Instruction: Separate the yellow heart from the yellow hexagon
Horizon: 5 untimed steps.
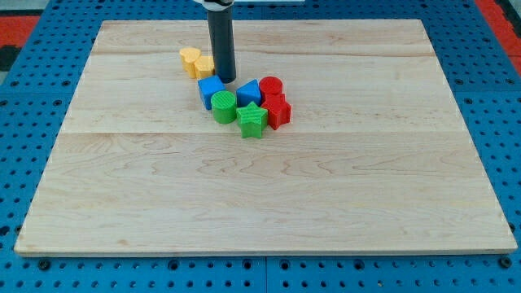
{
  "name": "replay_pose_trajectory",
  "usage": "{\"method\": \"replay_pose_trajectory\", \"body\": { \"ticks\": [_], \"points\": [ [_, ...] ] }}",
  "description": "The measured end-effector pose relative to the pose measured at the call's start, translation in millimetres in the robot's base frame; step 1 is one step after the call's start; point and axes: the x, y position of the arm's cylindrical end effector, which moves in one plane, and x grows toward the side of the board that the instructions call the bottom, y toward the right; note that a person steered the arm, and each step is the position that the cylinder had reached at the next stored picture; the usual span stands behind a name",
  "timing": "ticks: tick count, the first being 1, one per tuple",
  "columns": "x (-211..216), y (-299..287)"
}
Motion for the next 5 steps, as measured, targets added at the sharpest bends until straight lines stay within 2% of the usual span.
{"method": "replay_pose_trajectory", "body": {
  "ticks": [1,3,4,5],
  "points": [
    [-25.3,7.3],
    [-55.1,-38.1],
    [-46.4,-77.1],
    [-7.4,-100.4]
  ]
}}
